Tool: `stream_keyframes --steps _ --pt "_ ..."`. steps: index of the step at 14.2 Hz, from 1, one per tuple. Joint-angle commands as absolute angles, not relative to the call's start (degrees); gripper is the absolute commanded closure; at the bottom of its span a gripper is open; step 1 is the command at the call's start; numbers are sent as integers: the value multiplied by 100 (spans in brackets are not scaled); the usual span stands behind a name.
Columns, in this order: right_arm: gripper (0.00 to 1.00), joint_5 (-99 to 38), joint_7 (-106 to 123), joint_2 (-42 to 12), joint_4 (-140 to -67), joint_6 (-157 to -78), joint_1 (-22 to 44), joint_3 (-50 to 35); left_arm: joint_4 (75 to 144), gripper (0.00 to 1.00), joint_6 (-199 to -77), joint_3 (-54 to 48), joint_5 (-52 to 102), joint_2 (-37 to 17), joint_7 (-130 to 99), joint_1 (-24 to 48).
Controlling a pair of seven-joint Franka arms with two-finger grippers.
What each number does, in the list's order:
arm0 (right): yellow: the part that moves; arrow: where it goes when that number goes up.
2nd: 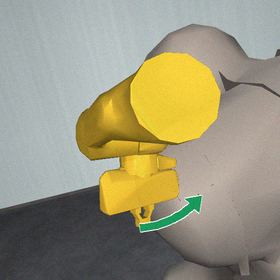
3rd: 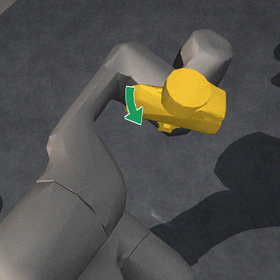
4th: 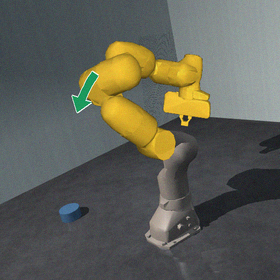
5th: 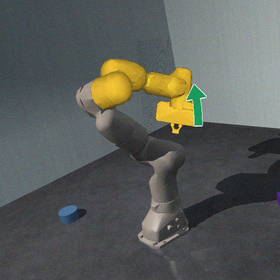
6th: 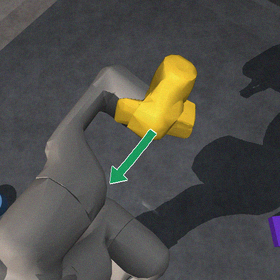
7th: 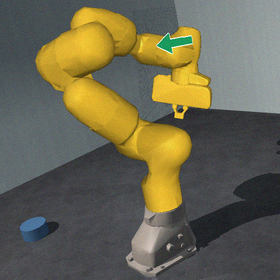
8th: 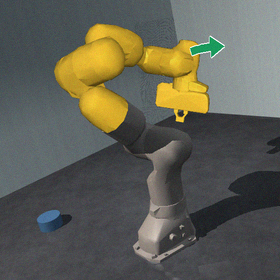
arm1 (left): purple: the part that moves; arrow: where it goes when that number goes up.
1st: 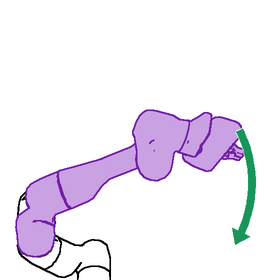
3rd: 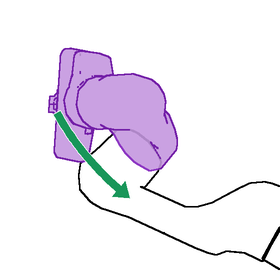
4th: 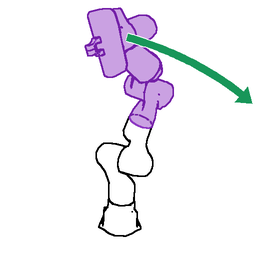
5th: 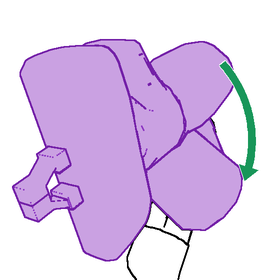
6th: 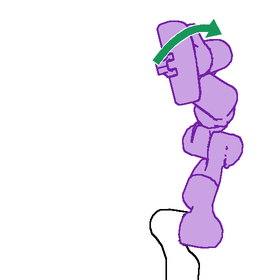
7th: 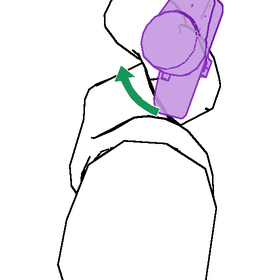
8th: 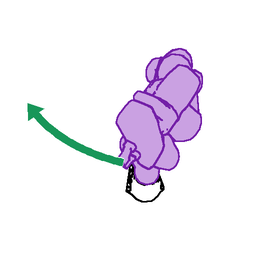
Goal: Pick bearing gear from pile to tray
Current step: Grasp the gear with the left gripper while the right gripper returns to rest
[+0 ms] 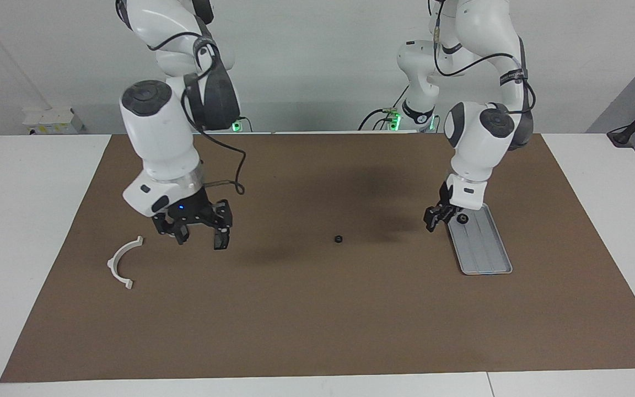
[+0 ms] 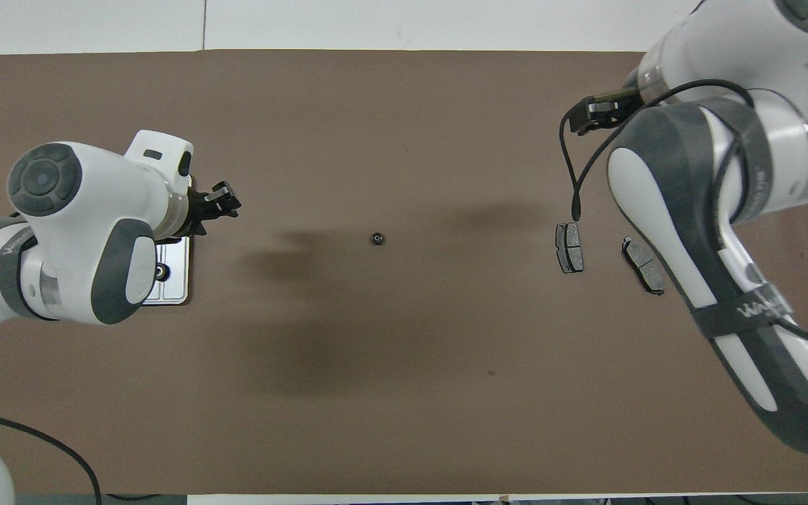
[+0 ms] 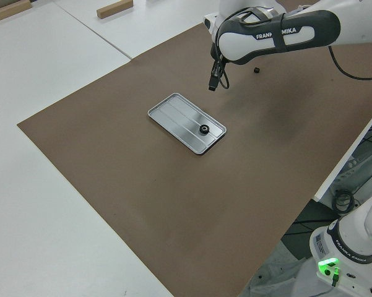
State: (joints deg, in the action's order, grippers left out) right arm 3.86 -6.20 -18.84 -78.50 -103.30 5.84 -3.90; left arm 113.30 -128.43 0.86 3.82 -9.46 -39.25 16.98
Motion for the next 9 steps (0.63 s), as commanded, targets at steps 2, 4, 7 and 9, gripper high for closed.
stream_keyframes --steps 2,4,7,9 --pt "0 316 -292 -1074 -8033 -9301 81 -475 9138 39 -11806 211 413 -2430 -5498 2652" --pt "0 316 8 -766 -8077 -8766 -210 -475 8336 39 -11664 281 378 -3134 -6106 3153" --pt "0 316 -9 -441 -8549 -8736 -351 -466 7868 40 -11593 378 378 -3688 -6205 3331" --pt "0 238 -35 -229 -8981 -9016 -360 -466 7655 40 -11201 413 325 -3859 -6240 3437"
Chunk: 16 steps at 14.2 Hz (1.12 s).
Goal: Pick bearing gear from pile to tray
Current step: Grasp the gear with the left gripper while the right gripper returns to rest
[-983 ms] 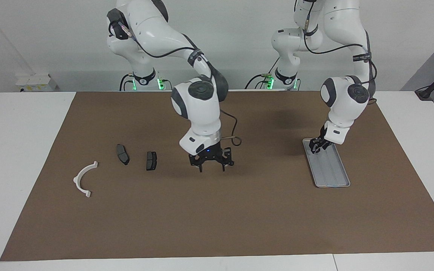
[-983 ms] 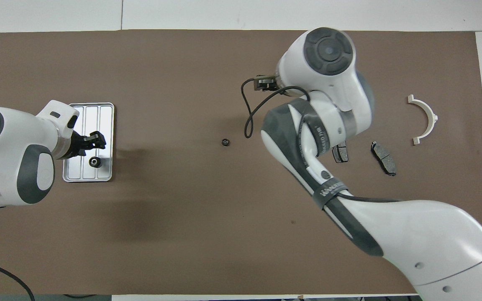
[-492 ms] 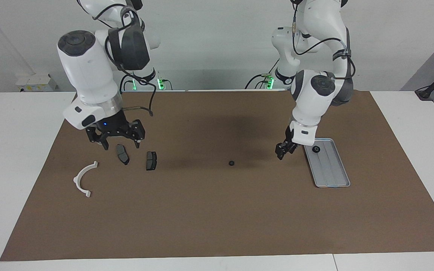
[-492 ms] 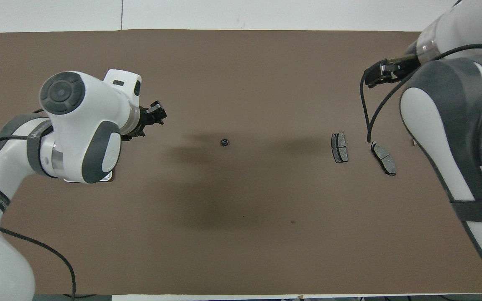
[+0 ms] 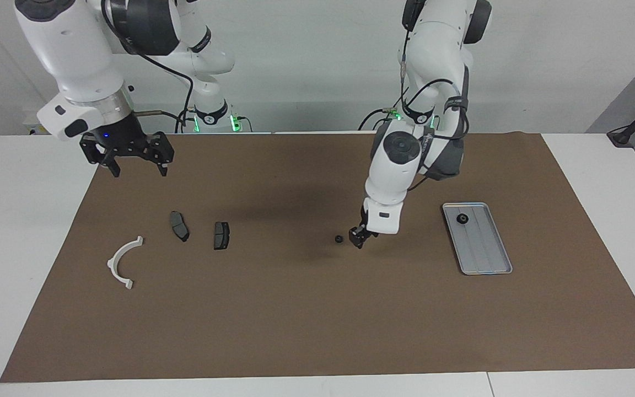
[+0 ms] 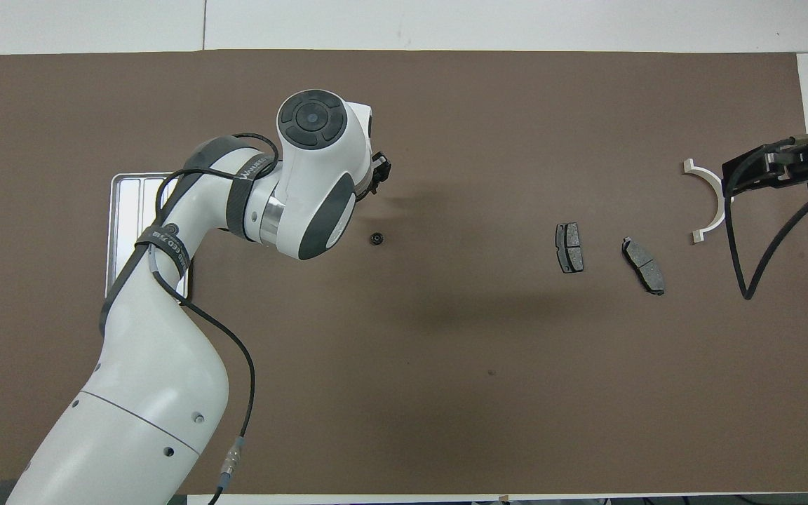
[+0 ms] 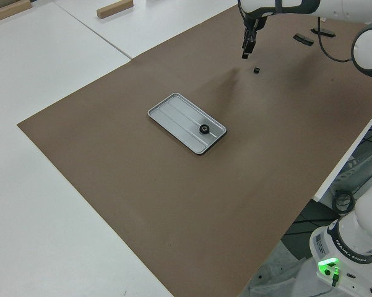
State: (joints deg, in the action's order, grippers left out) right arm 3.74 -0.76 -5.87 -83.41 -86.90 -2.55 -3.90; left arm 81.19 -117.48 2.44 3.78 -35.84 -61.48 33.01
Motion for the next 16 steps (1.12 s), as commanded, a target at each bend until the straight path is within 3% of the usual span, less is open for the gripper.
stream_keyframes --steps 1,6,16 --pt "0 194 -44 -150 -9148 -9148 -378 -457 7673 40 -11215 396 316 -3841 -6240 3445" --pt "0 193 9 -70 -9255 -9299 -553 -439 7857 39 -11321 378 352 -3762 -6258 3550" --pt "0 167 70 -97 -9140 -9290 -510 -466 9007 40 -11757 352 352 -3183 -6284 3709"
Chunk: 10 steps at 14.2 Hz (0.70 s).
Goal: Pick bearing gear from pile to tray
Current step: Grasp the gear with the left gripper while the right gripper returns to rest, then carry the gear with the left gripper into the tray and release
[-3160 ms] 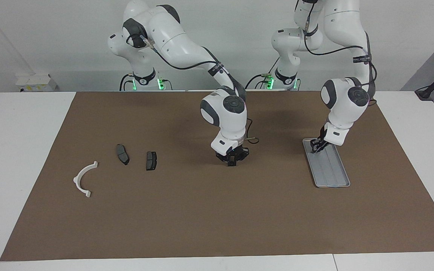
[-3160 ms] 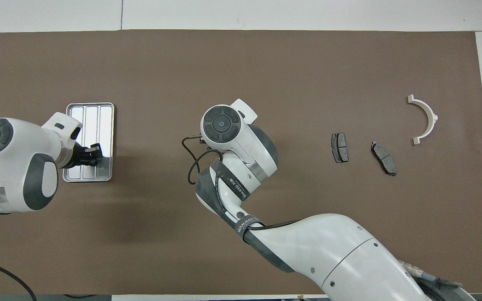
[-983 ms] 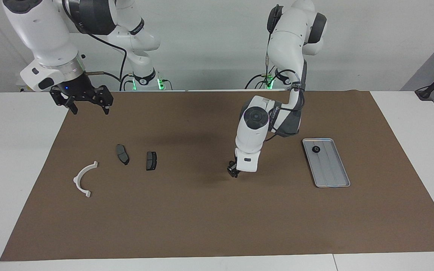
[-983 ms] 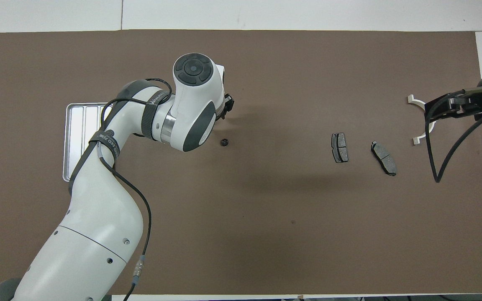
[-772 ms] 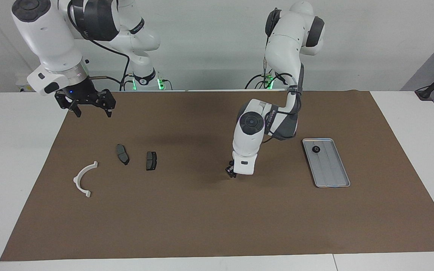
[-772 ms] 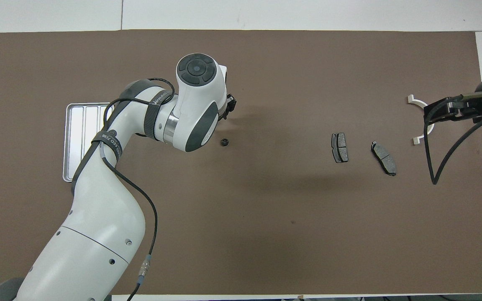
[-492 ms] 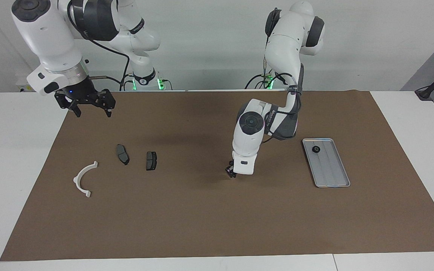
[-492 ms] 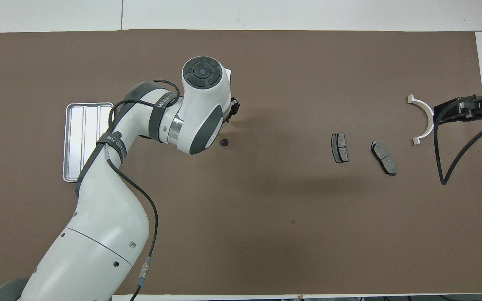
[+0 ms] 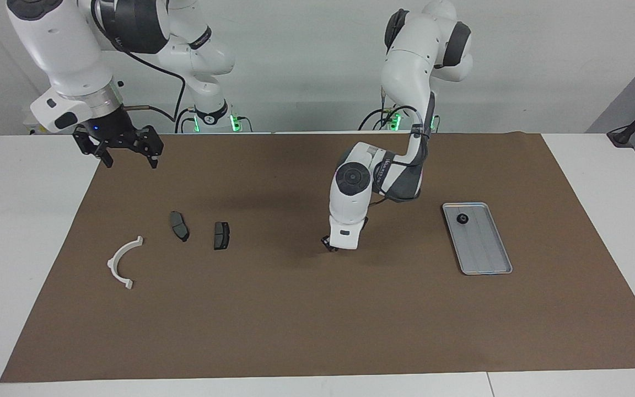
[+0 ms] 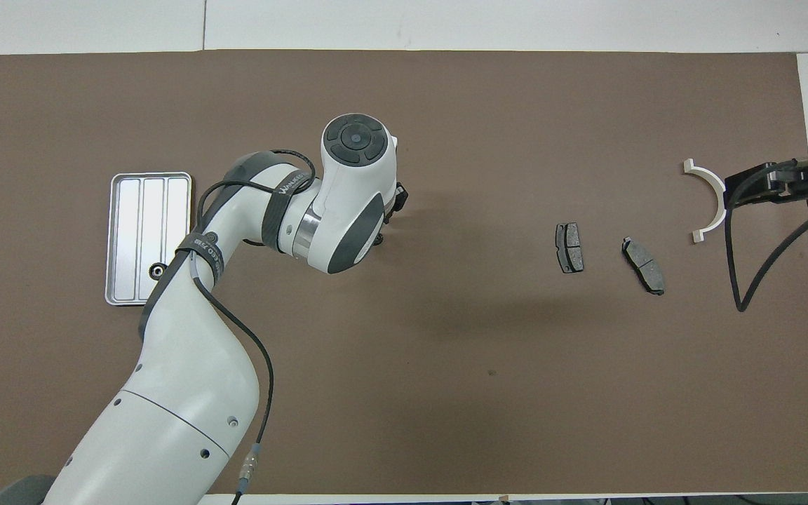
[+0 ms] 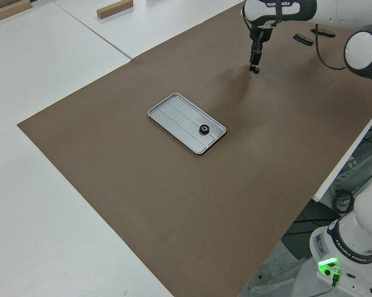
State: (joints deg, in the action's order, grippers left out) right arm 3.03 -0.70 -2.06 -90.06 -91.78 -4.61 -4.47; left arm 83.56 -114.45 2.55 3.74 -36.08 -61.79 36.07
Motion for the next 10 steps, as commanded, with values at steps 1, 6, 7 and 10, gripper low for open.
stream_keyframes --steps 1,6,7,10 --pt "0 167 79 -88 -9184 -9299 -510 -466 9191 41 -12056 343 369 -3103 -6319 3709" --pt "0 167 79 -62 -9255 -9264 -501 -466 9475 42 -12780 343 369 -3067 -6636 3823" --pt "0 167 62 -35 -9290 -9272 -501 -475 9483 42 -12710 351 369 -3067 -6627 3832" --pt "0 158 61 -26 -9334 -9307 -518 -475 9492 42 -12410 352 352 -3015 -6539 3832"
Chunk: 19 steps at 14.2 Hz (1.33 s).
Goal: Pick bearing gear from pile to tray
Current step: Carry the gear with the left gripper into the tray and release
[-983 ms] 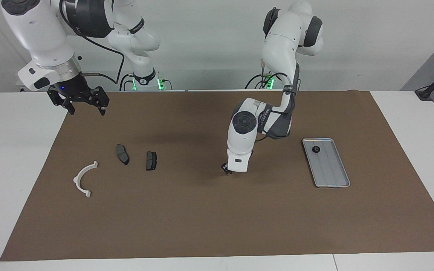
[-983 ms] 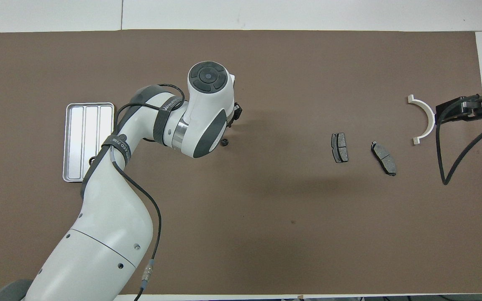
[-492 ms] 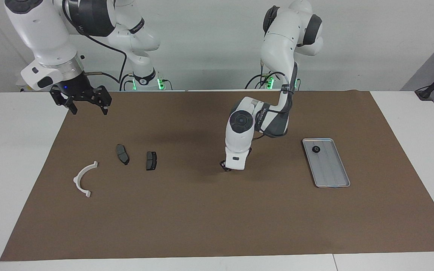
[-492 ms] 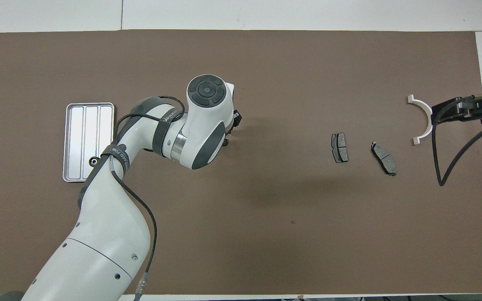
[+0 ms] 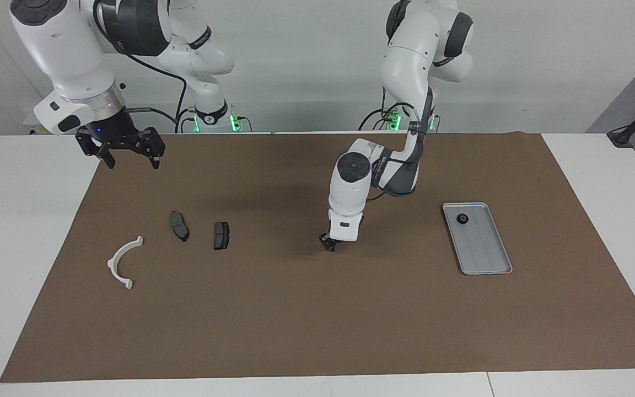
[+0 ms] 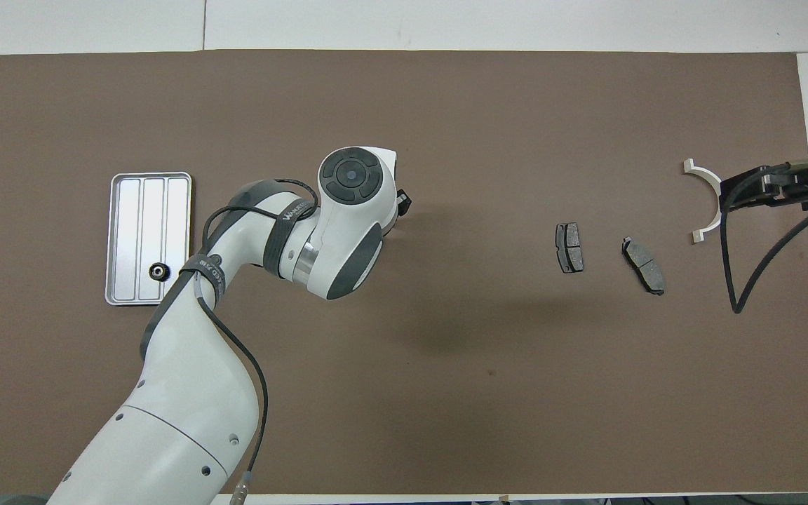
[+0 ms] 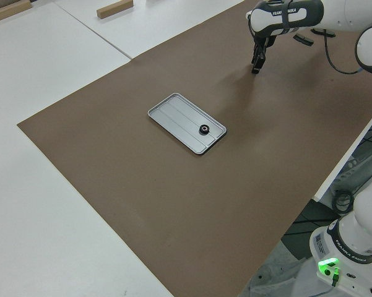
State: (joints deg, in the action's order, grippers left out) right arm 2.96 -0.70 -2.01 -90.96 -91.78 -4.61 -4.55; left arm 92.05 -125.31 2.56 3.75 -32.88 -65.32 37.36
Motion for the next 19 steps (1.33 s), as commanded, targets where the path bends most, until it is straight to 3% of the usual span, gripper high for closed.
stream_keyframes --steps 1,5,7,8,14,19 --pt "0 80 62 -26 -9325 -9290 -527 -475 9510 42 -12428 352 352 -3015 -6539 3841" --pt "0 -141 35 -35 -9325 -9352 -545 -466 9676 67 -12480 352 360 -2953 -6557 3937" --pt "0 -141 35 -35 -9325 -9369 -545 -466 9738 94 -12498 352 360 -2927 -6557 3955" --pt "0 -141 35 -35 -9325 -9369 -545 -466 9730 100 -12481 352 360 -2927 -6557 3955" --pt "0 -141 35 -26 -9334 -9360 -527 -466 9966 100 -11964 378 360 -2313 -5812 3342" --pt "0 -141 44 -26 -9343 -9343 -519 -466 11152 100 -11945 378 360 -1161 -3461 1779"
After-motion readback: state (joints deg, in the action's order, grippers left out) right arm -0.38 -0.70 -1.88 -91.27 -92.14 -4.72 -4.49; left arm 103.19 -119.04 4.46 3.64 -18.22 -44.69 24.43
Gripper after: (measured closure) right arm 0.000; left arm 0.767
